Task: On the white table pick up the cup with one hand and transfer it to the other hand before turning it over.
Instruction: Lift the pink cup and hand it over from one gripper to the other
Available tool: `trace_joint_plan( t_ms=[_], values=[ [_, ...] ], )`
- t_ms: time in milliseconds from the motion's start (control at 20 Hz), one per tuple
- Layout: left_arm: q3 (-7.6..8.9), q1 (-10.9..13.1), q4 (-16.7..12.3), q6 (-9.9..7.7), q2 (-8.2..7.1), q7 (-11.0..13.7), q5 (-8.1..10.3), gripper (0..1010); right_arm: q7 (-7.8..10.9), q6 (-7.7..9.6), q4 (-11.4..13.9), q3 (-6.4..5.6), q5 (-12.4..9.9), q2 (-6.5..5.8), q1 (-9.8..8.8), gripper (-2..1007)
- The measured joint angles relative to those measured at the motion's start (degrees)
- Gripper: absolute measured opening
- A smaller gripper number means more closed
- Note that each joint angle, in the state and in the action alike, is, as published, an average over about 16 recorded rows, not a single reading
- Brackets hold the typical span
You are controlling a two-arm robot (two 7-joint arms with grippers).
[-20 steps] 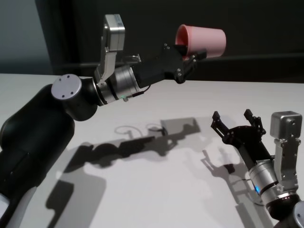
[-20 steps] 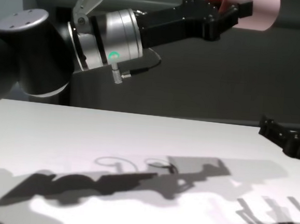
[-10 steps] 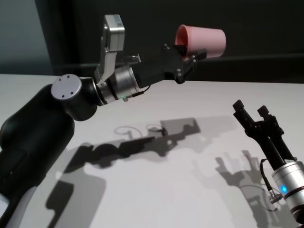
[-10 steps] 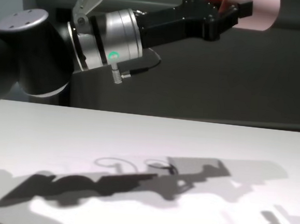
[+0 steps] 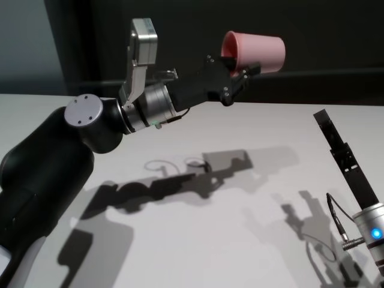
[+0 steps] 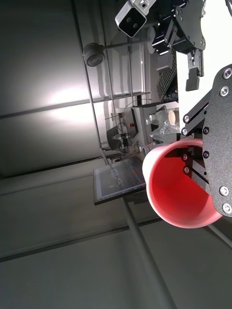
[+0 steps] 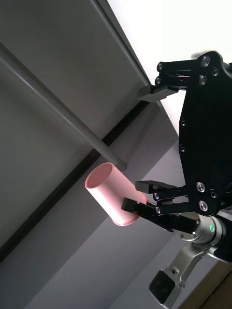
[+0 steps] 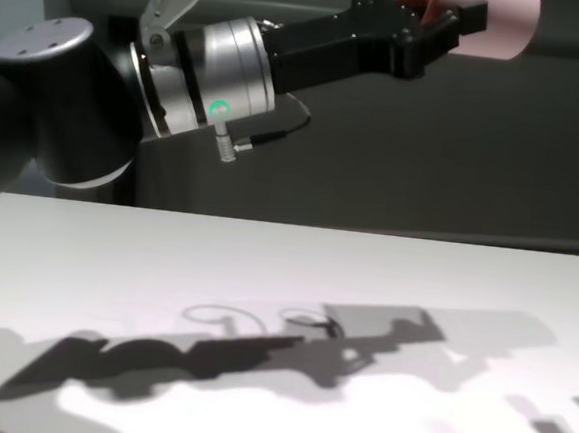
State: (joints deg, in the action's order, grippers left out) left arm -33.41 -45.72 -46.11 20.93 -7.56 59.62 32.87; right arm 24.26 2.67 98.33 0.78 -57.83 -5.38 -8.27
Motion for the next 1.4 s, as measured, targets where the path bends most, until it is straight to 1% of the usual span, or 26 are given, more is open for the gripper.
trace_joint_plan(
  t_ms=[150, 350, 500, 700, 850, 1050, 1200, 1400],
  values=[
    [0.00, 0.0, 0.0, 0.00, 0.00, 0.0, 0.00, 56, 2.85, 2.06, -1.5, -0.26, -5.4, 0.58, 1.19, 1002],
    [0.00, 0.0, 0.0, 0.00, 0.00, 0.0, 0.00, 56, 6.12, 4.69, -4.1, -0.14, -11.6, 1.50, 3.25, 1002],
    [0.00, 0.0, 0.0, 0.00, 0.00, 0.0, 0.00, 56, 8.06, 6.49, -6.1, 0.12, -15.5, 2.28, 4.93, 1002],
    [0.00, 0.0, 0.0, 0.00, 0.00, 0.0, 0.01, 56, 10.05, 8.47, -8.9, 0.50, -19.9, 3.35, 7.09, 1002],
    [0.00, 0.0, 0.0, 0.00, 0.00, 0.0, 0.01, 56, 11.27, 9.63, -10.8, 0.76, -22.6, 4.11, 8.61, 1002],
    [0.00, 0.0, 0.0, 0.00, 0.00, 0.0, 0.01, 56, 12.46, 10.62, -13.4, 1.14, -25.4, 4.97, 10.49, 1002],
    [0.00, 0.0, 0.0, 0.00, 0.00, 0.0, 0.01, 56, 13.11, 10.97, -15.2, 1.52, -26.9, 5.45, 11.82, 1002],
    [0.00, 0.0, 0.0, 0.00, 0.00, 0.0, 0.01, 56, 13.78, 10.86, -17.4, 2.25, -27.9, 5.87, 13.51, 1002]
  ],
)
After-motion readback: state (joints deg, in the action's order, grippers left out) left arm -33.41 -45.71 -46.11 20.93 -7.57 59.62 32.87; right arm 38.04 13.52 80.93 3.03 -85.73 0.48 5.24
